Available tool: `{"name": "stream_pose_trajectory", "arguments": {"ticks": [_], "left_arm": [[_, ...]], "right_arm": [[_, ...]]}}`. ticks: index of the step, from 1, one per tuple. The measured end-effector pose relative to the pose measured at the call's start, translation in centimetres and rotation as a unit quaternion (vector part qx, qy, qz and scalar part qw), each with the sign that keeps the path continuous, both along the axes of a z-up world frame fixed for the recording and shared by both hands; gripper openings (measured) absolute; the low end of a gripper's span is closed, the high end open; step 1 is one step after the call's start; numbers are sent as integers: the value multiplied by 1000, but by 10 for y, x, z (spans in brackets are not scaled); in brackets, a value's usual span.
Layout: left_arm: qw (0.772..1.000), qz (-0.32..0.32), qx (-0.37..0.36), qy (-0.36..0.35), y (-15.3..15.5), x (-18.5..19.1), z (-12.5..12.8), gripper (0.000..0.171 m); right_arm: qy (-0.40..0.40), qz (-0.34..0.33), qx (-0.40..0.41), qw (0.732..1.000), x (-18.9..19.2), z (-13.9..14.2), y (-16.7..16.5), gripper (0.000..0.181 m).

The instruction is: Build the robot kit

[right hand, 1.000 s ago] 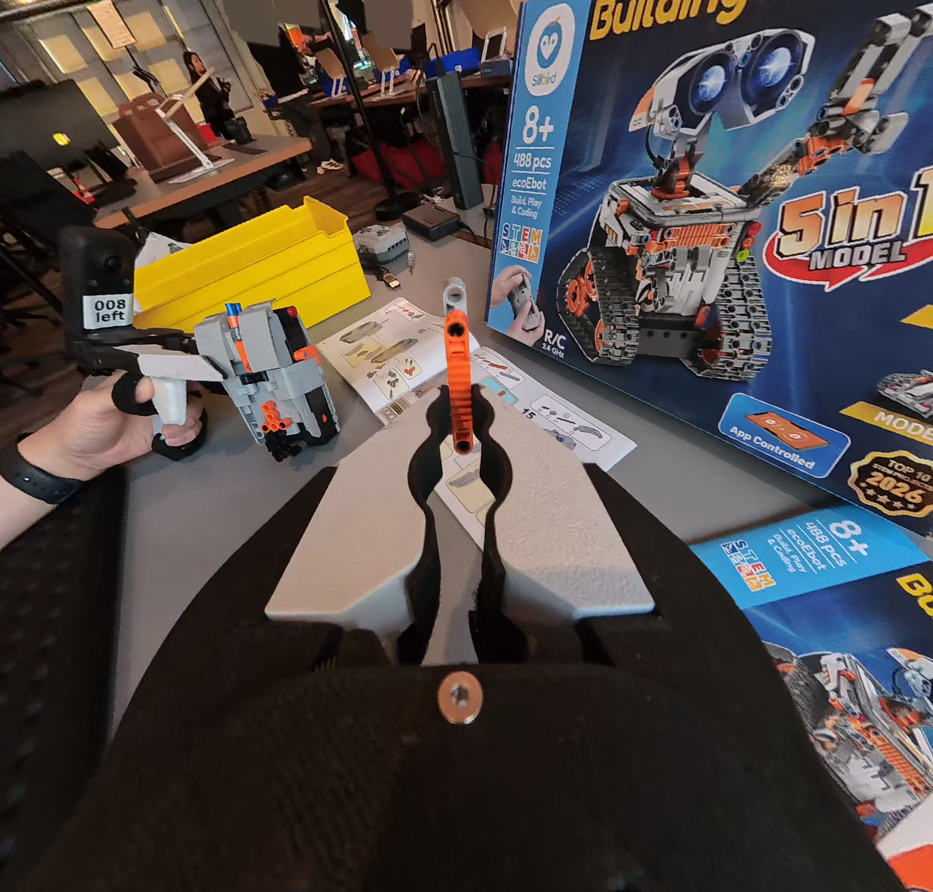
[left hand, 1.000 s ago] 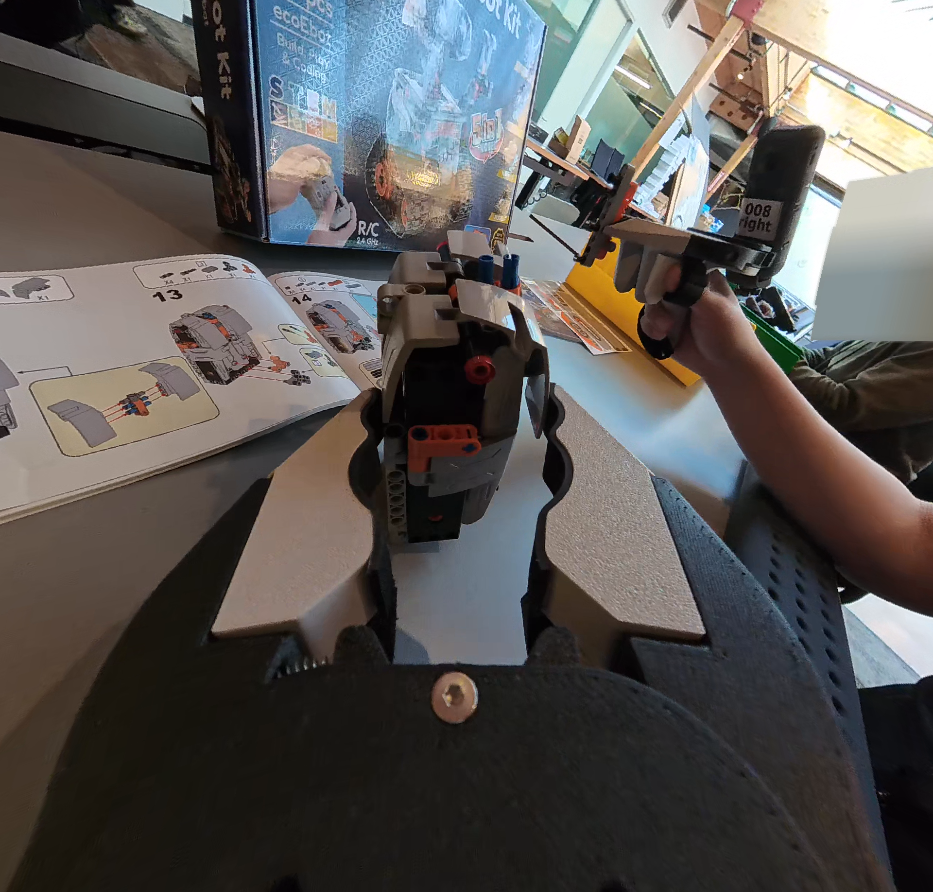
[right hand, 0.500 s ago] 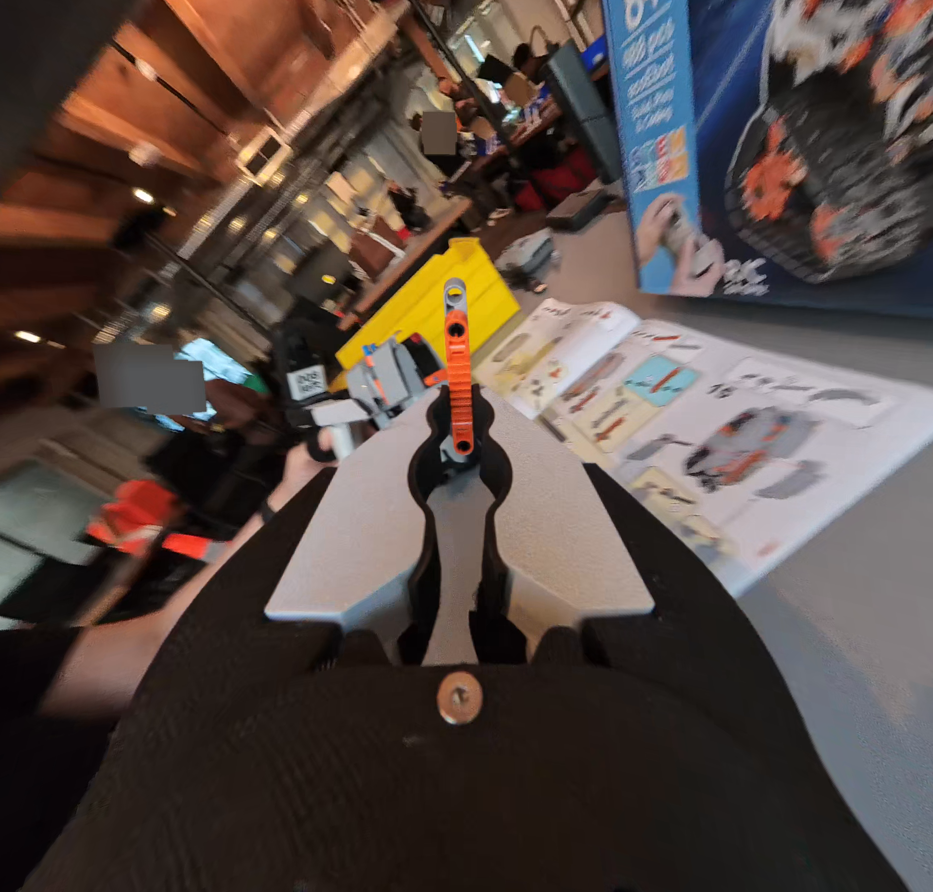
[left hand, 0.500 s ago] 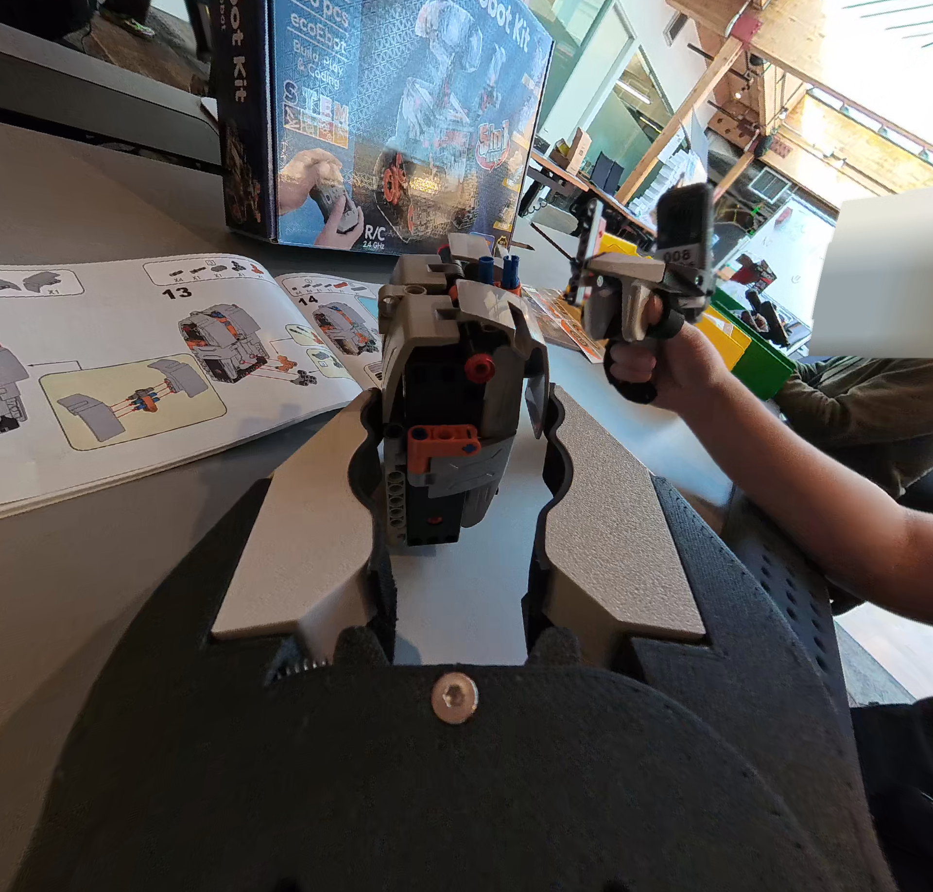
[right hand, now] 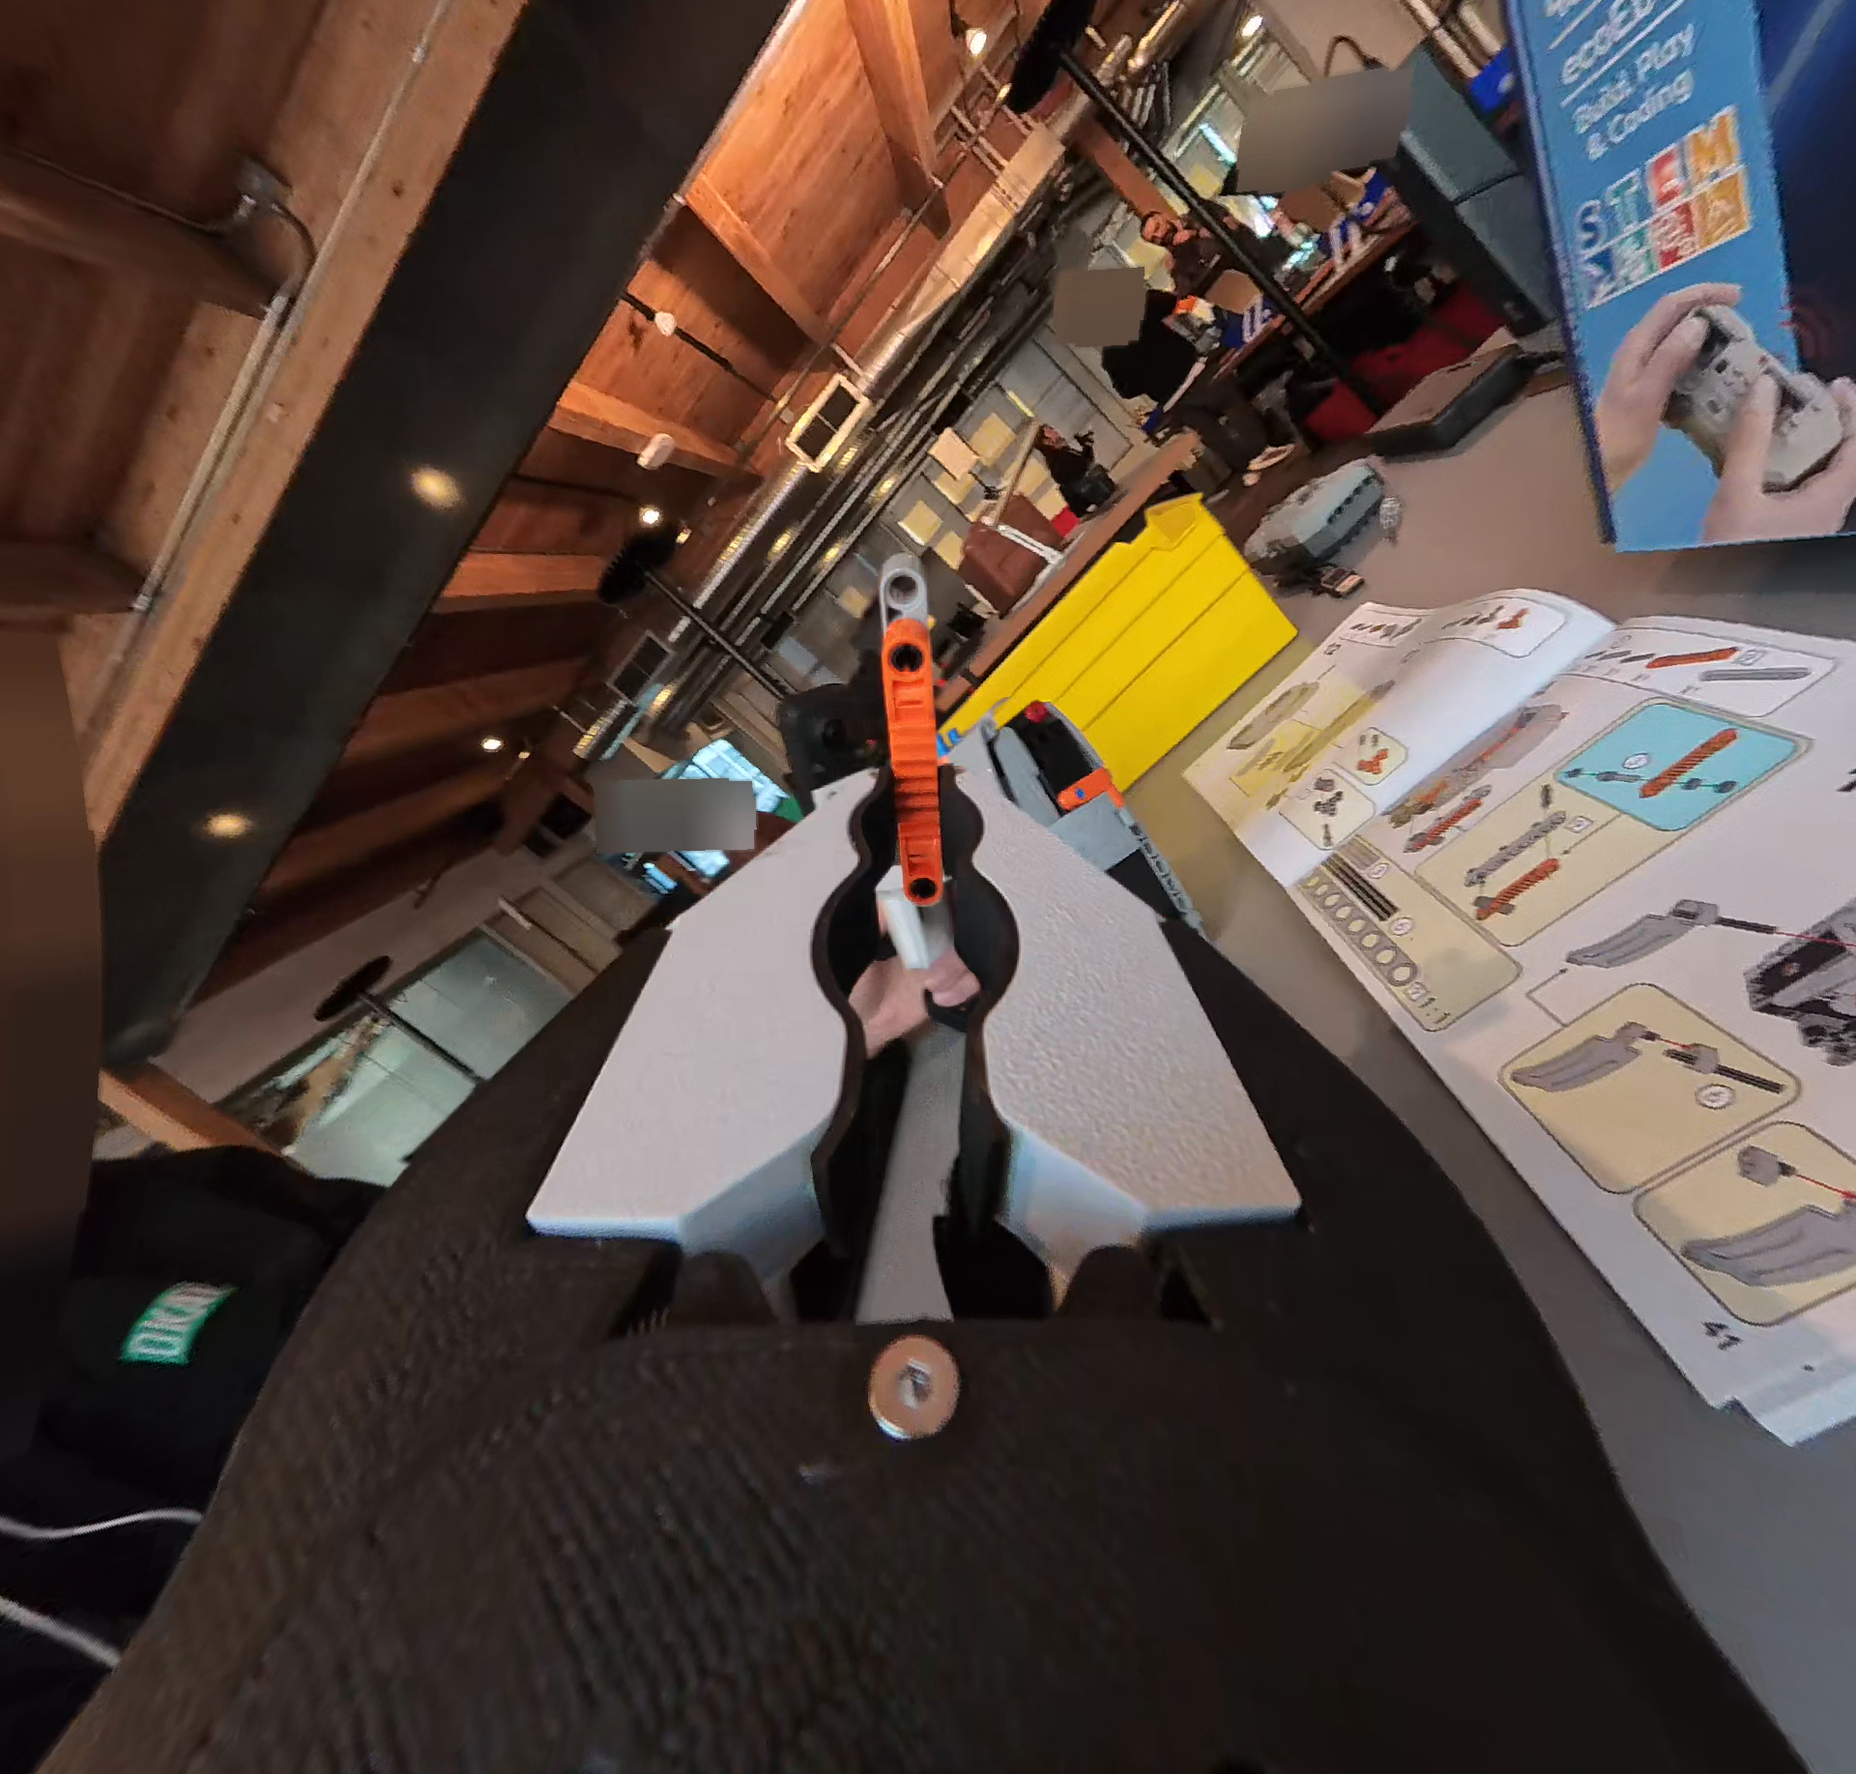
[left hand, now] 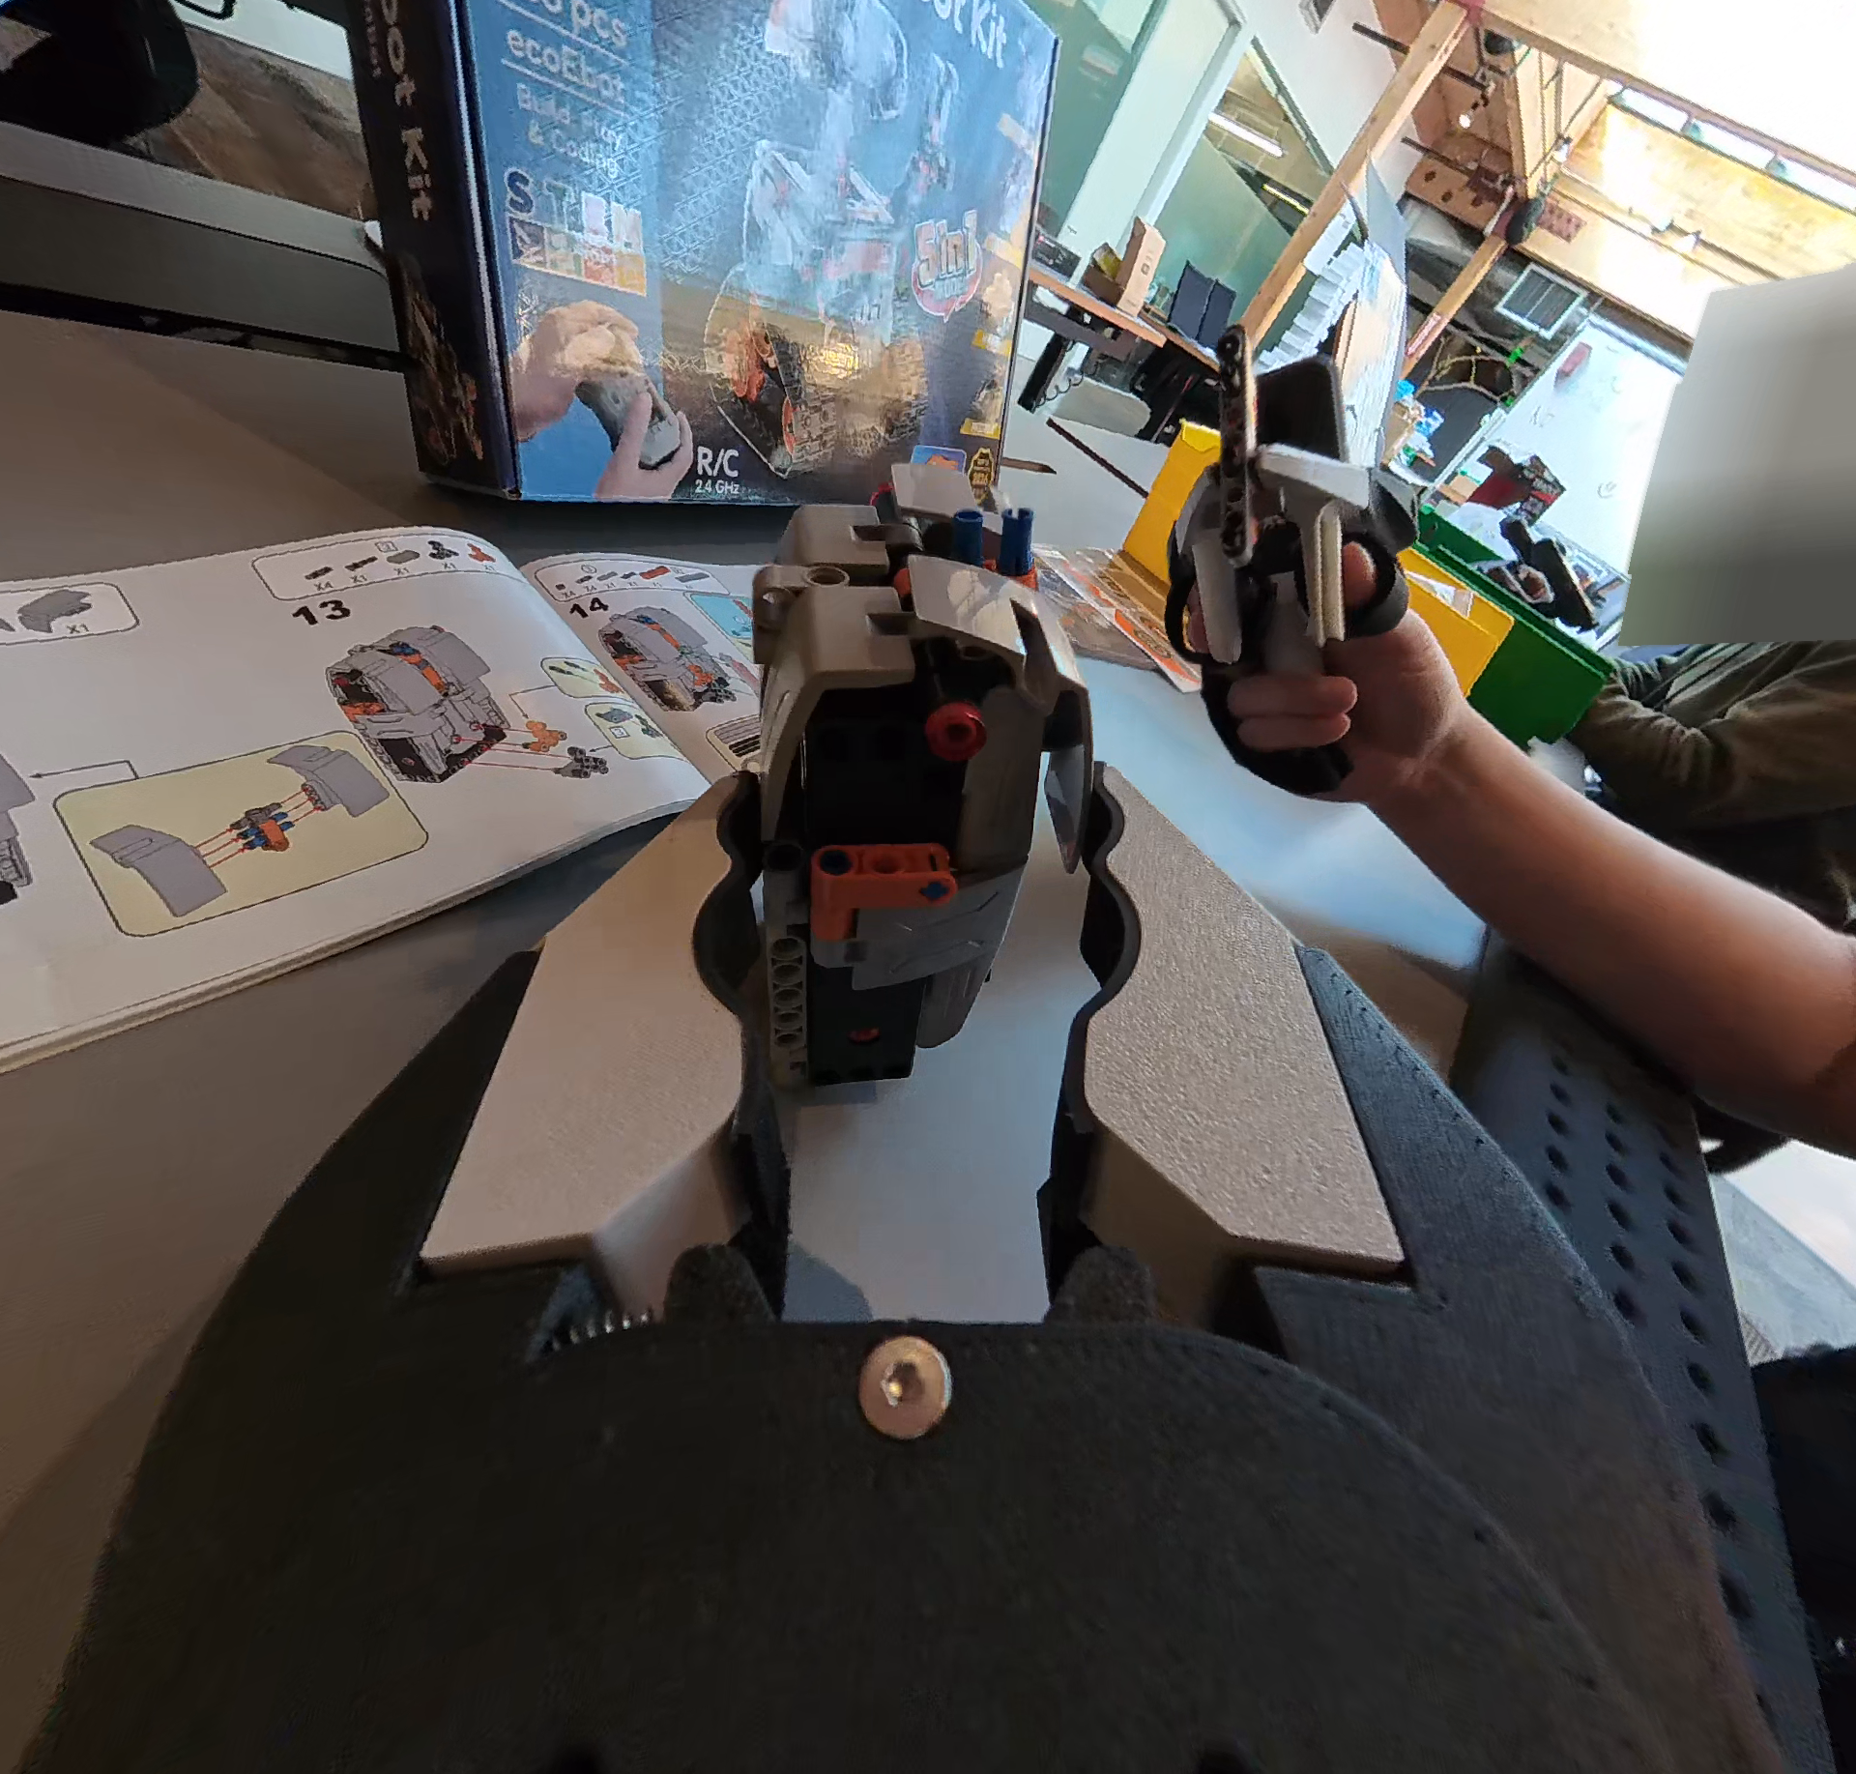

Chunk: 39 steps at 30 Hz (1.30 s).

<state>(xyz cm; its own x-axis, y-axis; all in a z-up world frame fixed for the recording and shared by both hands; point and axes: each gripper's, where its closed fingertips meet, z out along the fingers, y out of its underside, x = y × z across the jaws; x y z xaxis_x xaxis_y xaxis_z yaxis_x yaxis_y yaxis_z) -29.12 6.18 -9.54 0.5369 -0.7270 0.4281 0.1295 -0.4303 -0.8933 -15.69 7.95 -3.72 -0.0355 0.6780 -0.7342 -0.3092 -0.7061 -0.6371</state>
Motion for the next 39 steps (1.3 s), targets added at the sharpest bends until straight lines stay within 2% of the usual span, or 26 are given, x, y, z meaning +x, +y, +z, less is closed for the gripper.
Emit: {"name": "stream_pose_trajectory", "arguments": {"ticks": [3,5,9,12,14,19,23,28,32,39], "left_arm": [[1000,-6,5,8,-1,3,-1,63],[1000,-9,7,13,-2,4,-1,63],[1000,-12,12,15,-3,5,-1,64],[1000,-12,7,8,-2,5,-1,63],[1000,-11,3,2,-2,4,0,63],[1000,-11,-3,-6,-1,2,0,63],[1000,-11,-3,-5,-1,3,0,63],[1000,-12,0,3,-2,3,0,63],[1000,-13,2,9,-2,4,0,63],[1000,-12,3,11,-3,4,-1,63]], "right_arm": [[-45,-41,21,998,-1,-7,7,6],[-81,-92,47,991,2,-9,15,6],[-110,-157,145,971,2,15,8,6],[-151,-195,218,944,-3,22,0,6],[-183,-197,257,928,-12,18,-5,6],[-260,-154,306,903,-39,-7,-17,6],[-284,-150,299,899,-41,-16,-14,6],[-277,-224,248,901,7,-5,17,6],[-275,-281,226,891,48,1,37,7],[-277,-297,199,892,70,-4,49,7]]}}
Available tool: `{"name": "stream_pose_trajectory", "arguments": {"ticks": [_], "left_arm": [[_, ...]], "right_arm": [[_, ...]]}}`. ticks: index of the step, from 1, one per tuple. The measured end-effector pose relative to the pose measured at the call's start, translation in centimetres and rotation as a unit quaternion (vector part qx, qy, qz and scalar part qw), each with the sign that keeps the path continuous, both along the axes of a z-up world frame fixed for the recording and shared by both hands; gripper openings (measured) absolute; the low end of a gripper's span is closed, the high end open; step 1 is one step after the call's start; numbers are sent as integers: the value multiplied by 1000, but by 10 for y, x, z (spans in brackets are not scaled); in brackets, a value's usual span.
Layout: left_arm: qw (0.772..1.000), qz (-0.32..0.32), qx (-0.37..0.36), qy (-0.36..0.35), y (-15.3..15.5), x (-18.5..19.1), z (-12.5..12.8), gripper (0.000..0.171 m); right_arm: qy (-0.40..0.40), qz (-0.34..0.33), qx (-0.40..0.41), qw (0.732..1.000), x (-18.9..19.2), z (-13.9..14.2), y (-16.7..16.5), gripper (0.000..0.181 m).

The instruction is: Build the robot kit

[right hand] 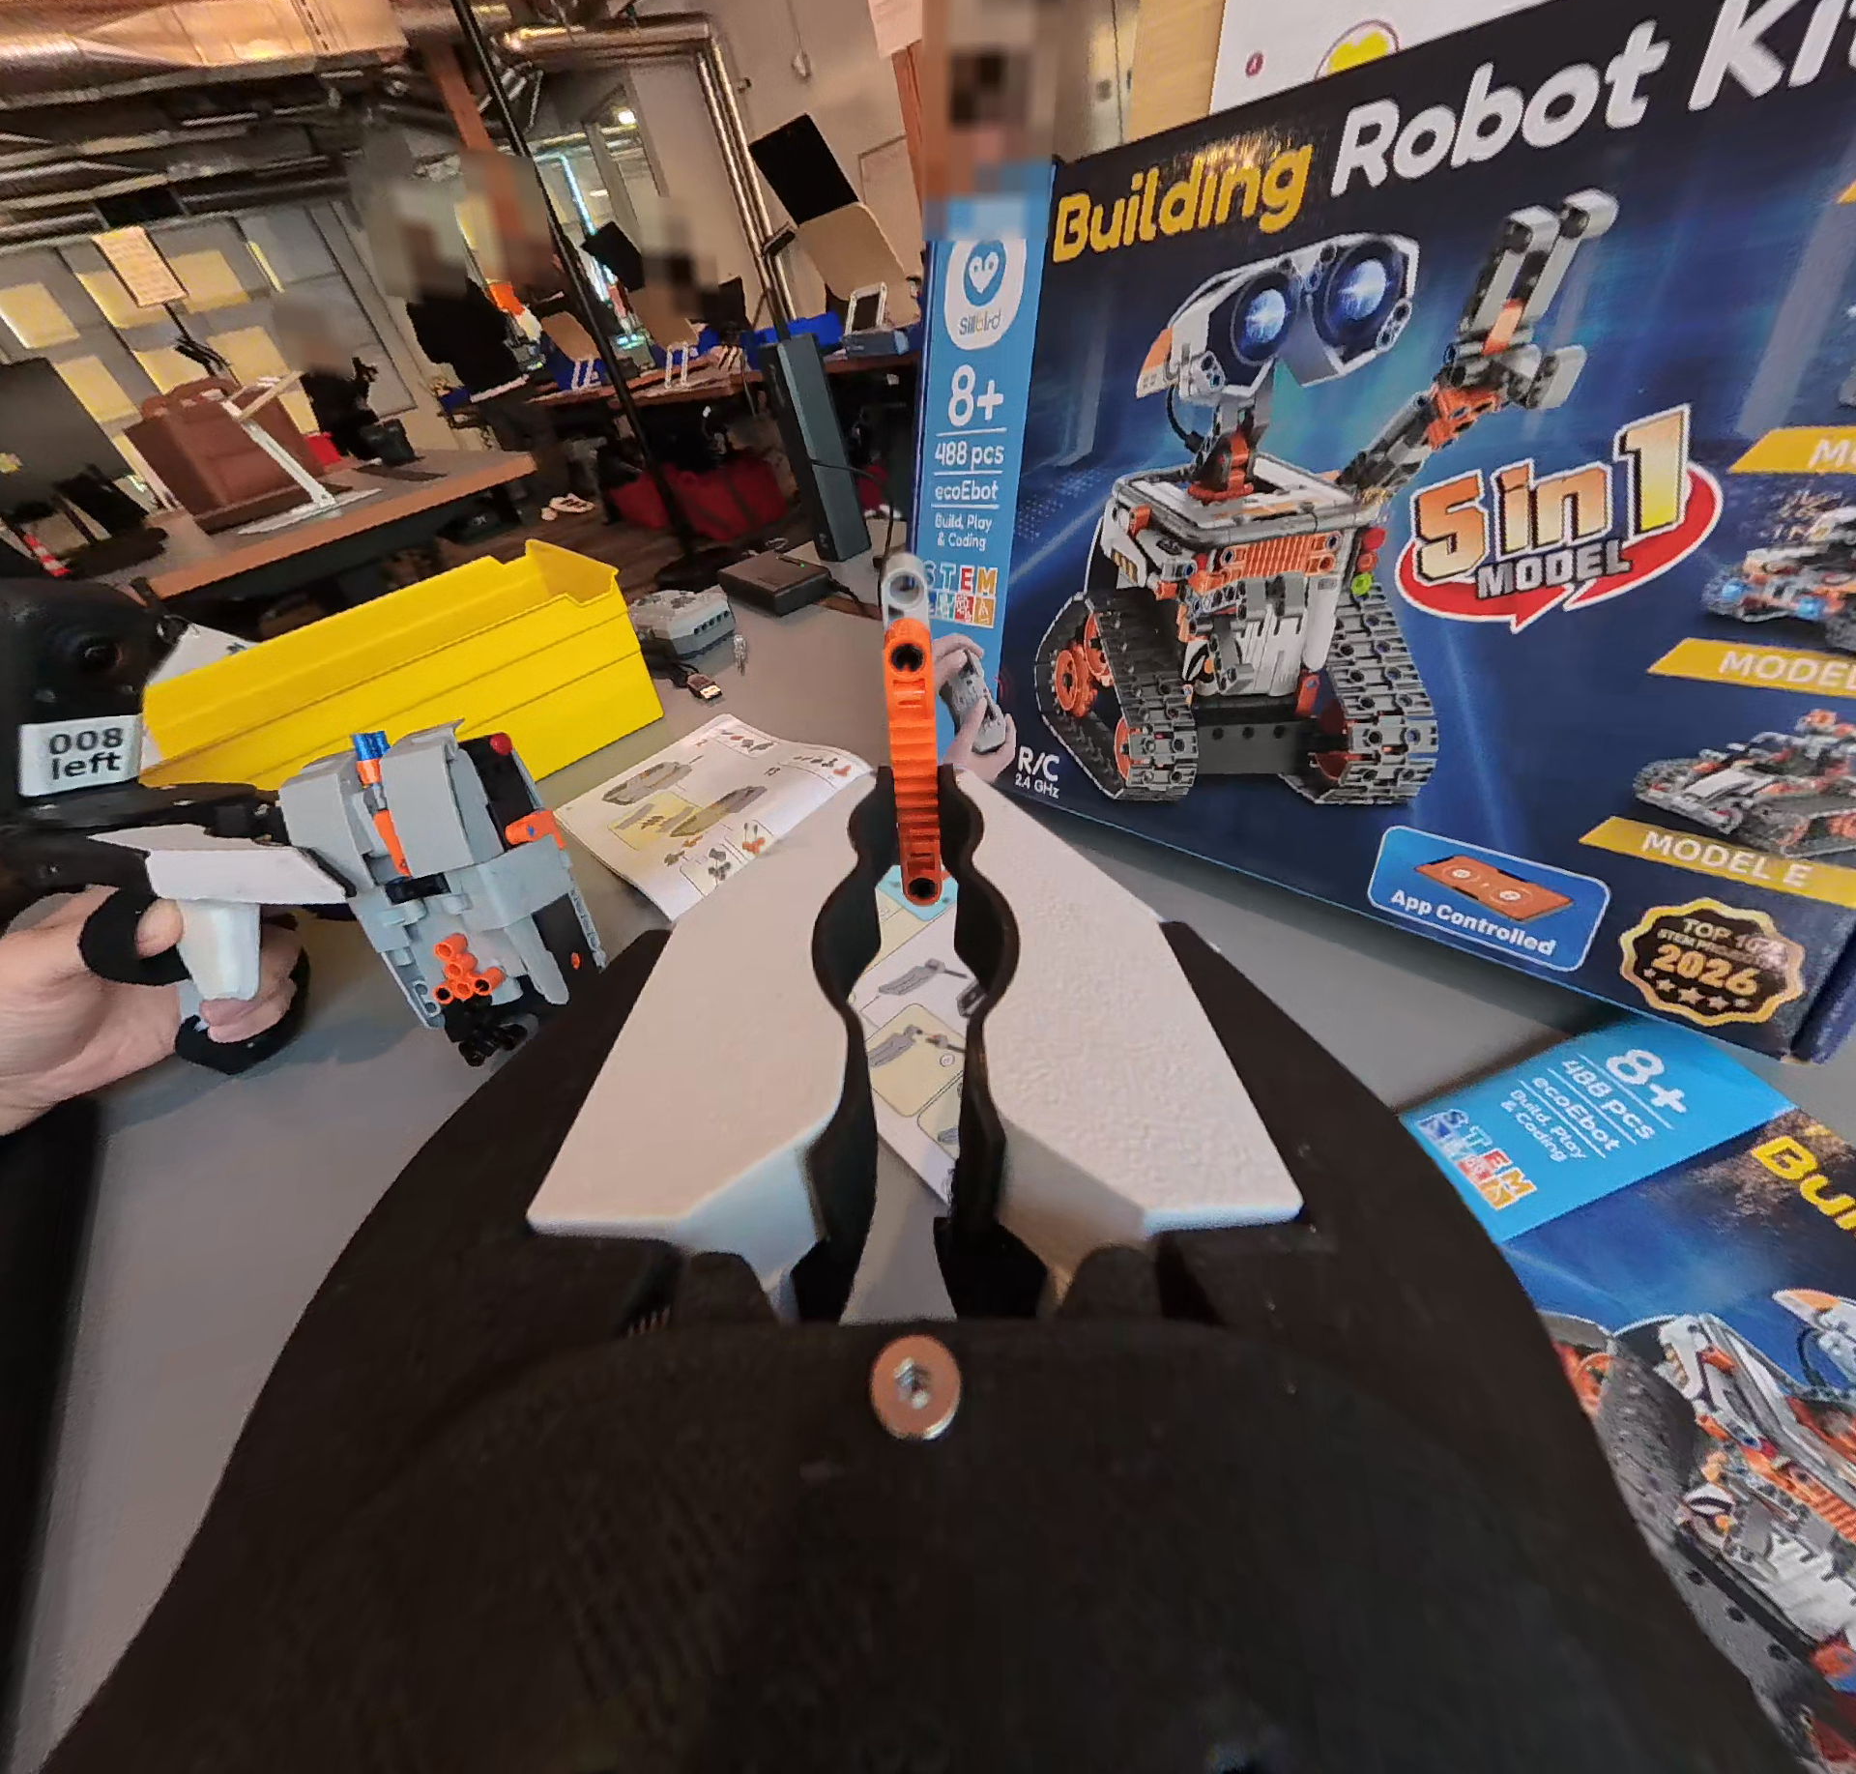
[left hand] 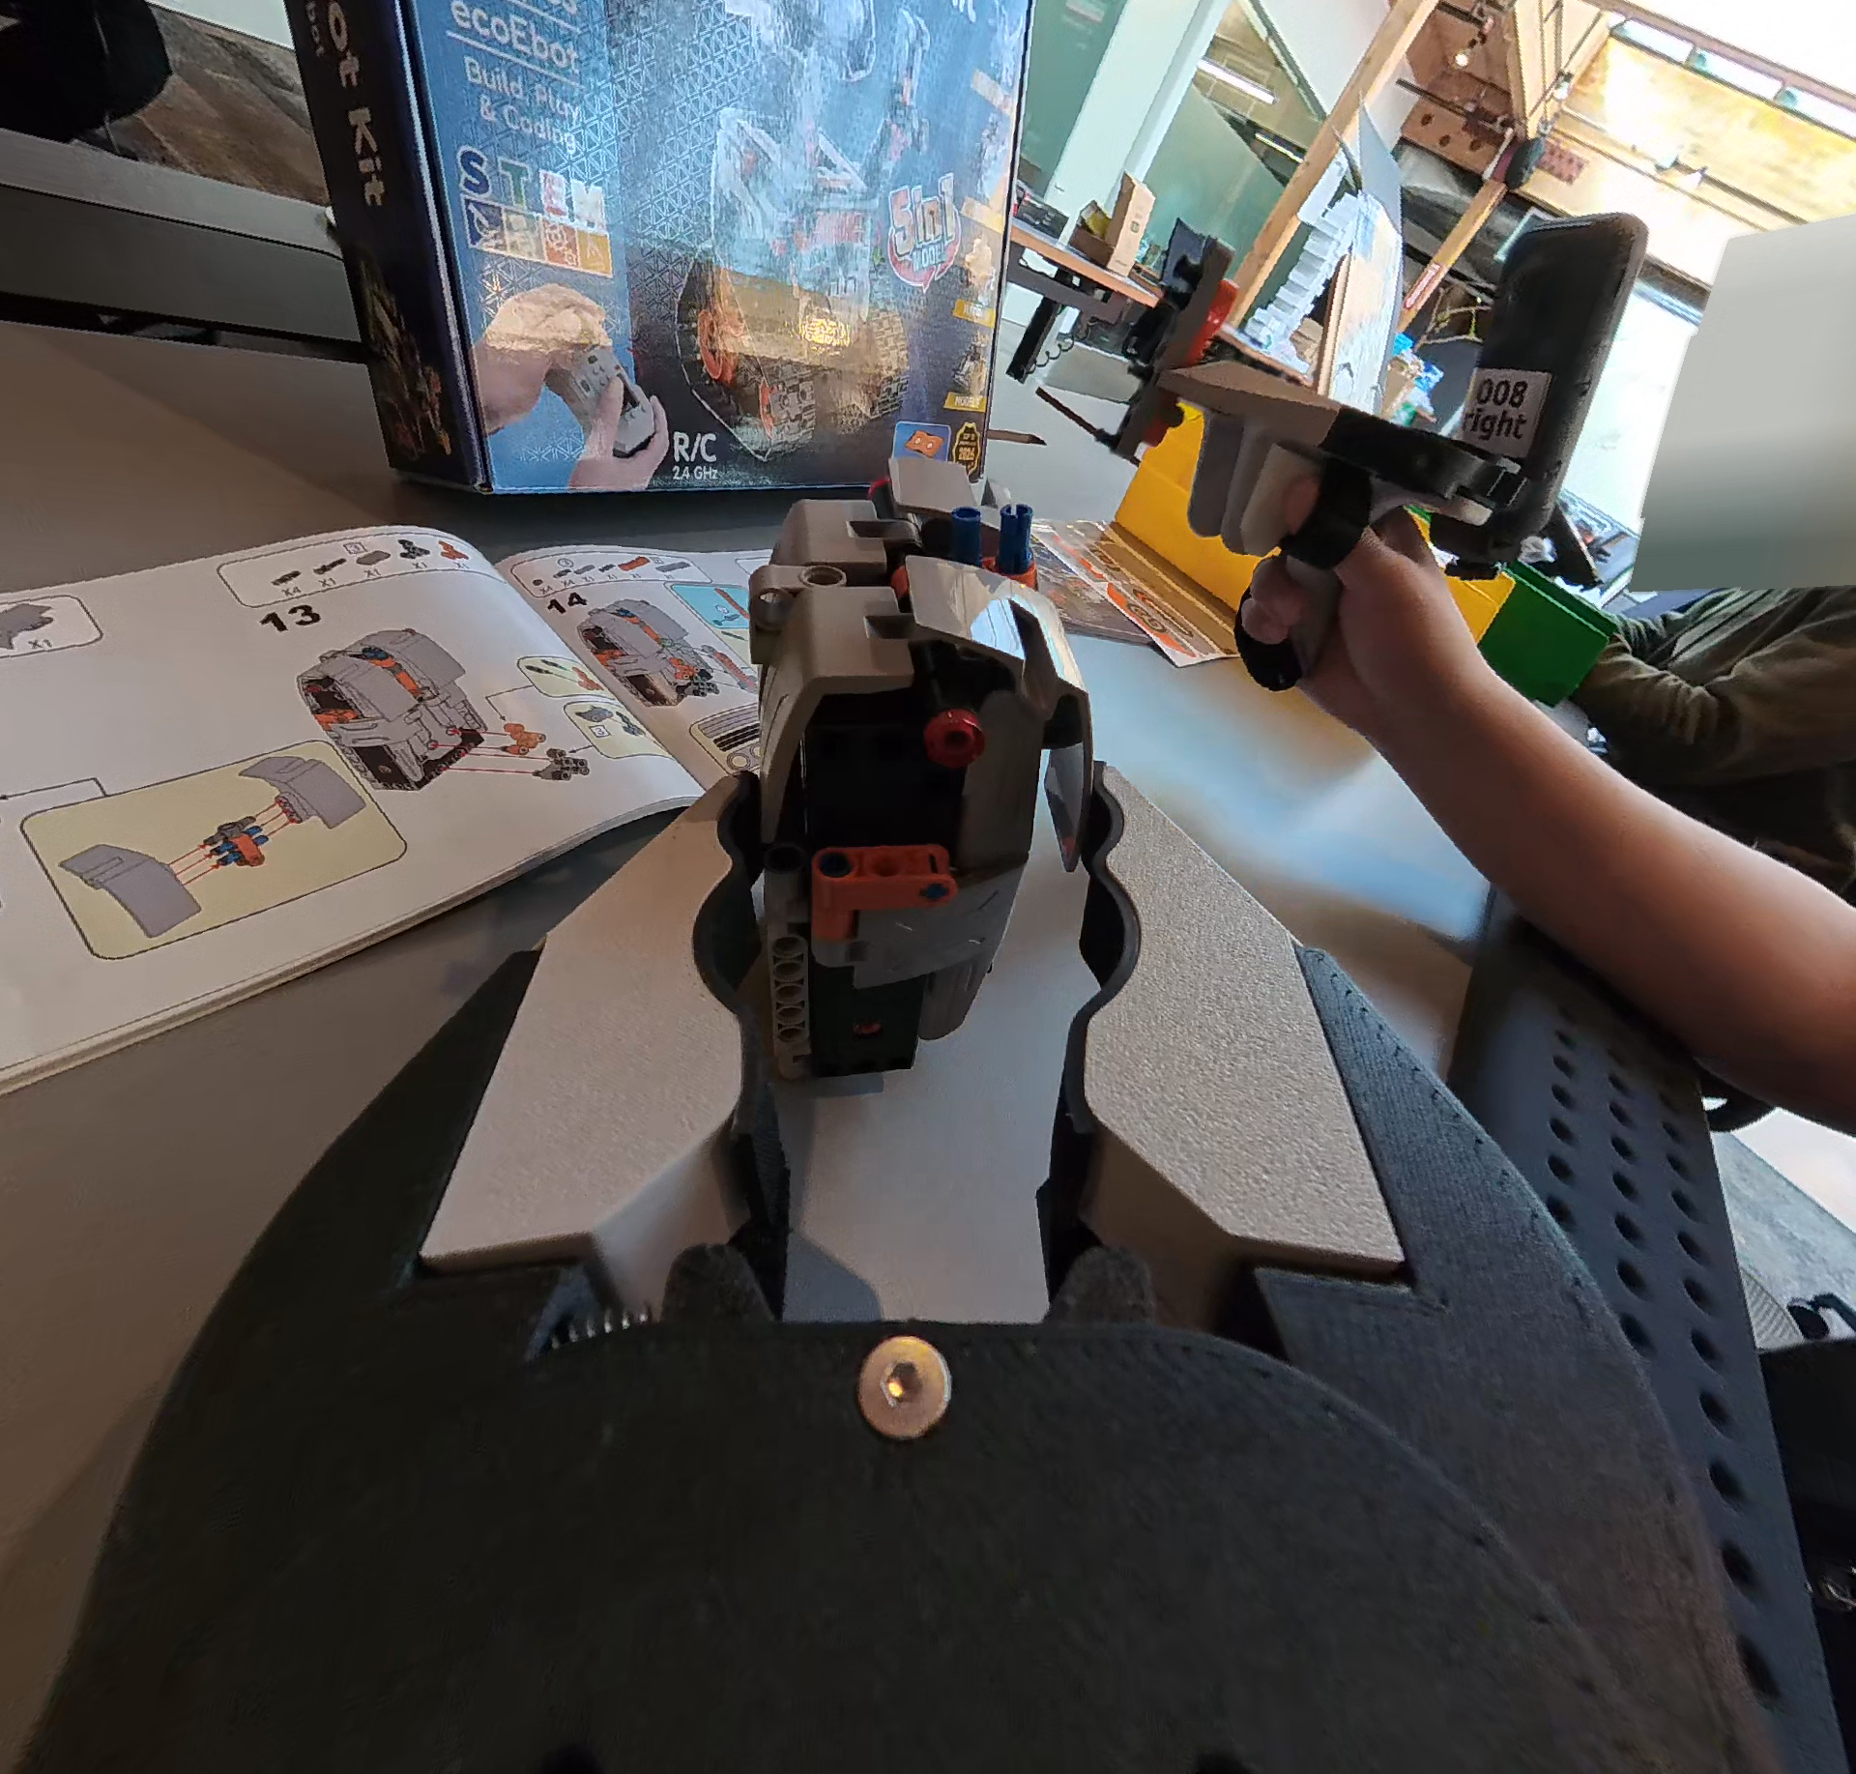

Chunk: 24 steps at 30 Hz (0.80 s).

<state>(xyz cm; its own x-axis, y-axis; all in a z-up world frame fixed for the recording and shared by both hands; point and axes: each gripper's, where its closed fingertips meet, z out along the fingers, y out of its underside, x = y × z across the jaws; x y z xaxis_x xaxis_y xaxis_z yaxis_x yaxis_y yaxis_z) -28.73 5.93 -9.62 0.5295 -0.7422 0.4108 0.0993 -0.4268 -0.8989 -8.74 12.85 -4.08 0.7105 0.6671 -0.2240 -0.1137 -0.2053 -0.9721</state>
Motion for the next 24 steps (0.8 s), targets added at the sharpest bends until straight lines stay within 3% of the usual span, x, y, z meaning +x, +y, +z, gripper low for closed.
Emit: {"name": "stream_pose_trajectory", "arguments": {"ticks": [5,12,16,19,24], "left_arm": [[1000,7,-6,-11,1,-3,0,63],[999,19,-26,-22,7,-10,0,63],[998,31,-41,-39,11,-16,0,63],[996,41,-55,-52,15,-22,0,62],[994,53,-70,-65,16,-30,0,62]], "right_arm": [[-36,28,-42,998,-8,-22,-1,6],[39,104,-121,986,-33,-20,-18,7],[26,119,-146,982,-44,-36,-20,6],[59,157,-185,968,-64,-42,-30,6],[176,240,-258,919,-95,-26,-56,7]]}}
